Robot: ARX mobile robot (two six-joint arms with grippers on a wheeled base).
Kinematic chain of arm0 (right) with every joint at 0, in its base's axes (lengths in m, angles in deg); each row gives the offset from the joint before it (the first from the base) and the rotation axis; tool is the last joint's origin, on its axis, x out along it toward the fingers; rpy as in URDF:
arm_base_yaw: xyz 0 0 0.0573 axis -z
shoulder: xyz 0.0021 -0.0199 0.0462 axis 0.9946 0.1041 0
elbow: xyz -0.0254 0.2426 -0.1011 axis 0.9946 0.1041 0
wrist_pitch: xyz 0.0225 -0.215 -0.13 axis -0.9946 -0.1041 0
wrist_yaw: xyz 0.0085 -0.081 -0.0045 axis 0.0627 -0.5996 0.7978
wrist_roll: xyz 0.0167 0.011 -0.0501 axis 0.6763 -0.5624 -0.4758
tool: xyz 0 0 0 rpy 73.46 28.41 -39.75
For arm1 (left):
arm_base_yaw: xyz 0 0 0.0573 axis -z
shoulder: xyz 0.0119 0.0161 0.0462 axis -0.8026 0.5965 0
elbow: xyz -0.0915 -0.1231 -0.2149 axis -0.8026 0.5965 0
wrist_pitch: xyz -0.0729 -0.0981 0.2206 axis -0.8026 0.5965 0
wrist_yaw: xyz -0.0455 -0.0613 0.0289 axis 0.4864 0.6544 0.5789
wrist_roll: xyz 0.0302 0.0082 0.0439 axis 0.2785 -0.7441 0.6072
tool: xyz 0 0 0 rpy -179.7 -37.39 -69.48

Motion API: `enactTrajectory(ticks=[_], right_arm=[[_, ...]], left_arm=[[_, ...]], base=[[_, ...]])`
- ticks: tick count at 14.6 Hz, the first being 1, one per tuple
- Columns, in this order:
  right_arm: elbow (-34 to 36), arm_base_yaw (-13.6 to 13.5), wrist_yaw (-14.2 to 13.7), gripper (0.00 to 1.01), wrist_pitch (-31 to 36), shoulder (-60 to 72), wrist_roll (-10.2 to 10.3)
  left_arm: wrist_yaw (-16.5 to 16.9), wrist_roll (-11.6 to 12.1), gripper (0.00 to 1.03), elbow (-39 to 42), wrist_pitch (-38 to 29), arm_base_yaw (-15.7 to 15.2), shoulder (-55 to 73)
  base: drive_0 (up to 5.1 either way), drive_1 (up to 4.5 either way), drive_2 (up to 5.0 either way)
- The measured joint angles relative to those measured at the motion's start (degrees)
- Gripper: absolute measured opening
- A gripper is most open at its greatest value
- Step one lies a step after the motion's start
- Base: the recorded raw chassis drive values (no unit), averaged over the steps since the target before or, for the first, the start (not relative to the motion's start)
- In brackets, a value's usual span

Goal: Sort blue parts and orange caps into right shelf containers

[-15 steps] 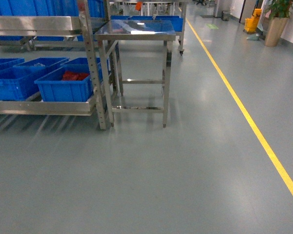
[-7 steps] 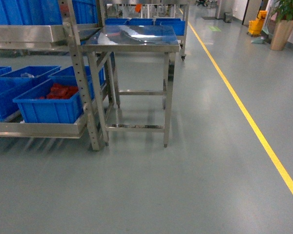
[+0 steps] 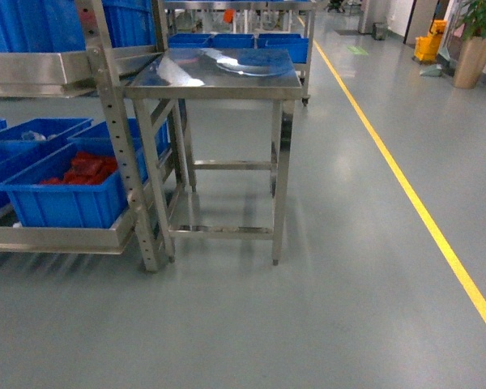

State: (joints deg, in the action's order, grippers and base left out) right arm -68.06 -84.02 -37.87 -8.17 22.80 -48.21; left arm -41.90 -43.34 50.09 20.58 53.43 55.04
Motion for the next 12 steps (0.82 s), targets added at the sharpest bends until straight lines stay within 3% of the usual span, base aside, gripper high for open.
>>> enactTrajectory(ticks=[12], right_arm=[[0.00, 0.02, 0.02, 0.45, 0.07, 0.00, 0.00]], left_arm=[[0.02, 0.00, 0.42, 0.00, -0.13, 0.00, 0.00]], base=[[-0.1, 4.21, -4.5]])
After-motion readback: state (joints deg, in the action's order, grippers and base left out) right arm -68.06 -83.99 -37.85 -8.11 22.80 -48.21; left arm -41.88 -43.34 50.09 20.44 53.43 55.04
